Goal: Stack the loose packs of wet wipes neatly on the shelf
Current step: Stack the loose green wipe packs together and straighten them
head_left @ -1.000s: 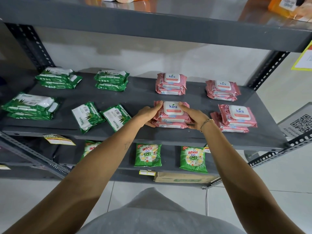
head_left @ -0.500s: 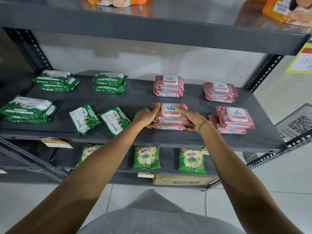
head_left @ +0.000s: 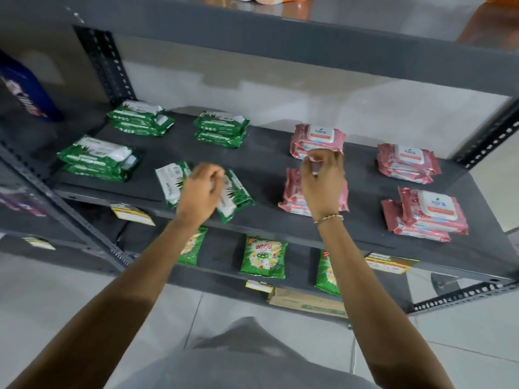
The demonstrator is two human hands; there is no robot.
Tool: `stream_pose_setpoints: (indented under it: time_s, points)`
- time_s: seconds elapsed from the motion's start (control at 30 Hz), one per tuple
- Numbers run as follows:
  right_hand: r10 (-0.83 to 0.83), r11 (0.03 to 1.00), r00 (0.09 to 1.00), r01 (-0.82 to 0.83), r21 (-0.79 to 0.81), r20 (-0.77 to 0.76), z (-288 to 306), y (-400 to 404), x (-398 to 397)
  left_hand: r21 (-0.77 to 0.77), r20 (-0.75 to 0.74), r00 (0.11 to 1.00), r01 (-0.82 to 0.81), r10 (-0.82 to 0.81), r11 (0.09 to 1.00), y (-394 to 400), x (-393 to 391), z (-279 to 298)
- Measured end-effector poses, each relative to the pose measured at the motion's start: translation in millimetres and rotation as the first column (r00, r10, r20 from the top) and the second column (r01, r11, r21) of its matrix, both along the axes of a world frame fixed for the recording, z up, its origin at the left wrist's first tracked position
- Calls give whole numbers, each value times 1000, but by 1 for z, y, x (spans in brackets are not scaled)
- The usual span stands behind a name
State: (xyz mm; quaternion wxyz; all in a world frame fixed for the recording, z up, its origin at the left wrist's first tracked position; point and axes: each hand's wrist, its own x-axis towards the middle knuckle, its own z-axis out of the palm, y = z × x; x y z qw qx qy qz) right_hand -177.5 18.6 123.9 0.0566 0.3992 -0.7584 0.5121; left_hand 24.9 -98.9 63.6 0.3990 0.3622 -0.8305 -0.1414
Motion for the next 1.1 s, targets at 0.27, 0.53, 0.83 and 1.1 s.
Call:
stream_pose_setpoints:
  time_s: [0.27, 0.53, 0.83, 1.1]
  points:
    - [268, 712, 955, -288, 641, 131, -50, -63, 114, 93, 195, 957, -237, 216, 967, -46, 167, -73]
    - [91, 621, 986, -164, 766, 137, -68, -80, 129, 19, 538, 834, 138, -127, 990, -77, 196, -97]
    - [-155, 781, 937, -78, 620, 313, -49, -78, 131, -30, 536, 840, 118, -84, 993, -89, 189, -103]
    - [96, 931, 995, -85, 356, -14, -40, -112, 205, -114, 532, 847, 81, -8, 990, -85, 188, -108]
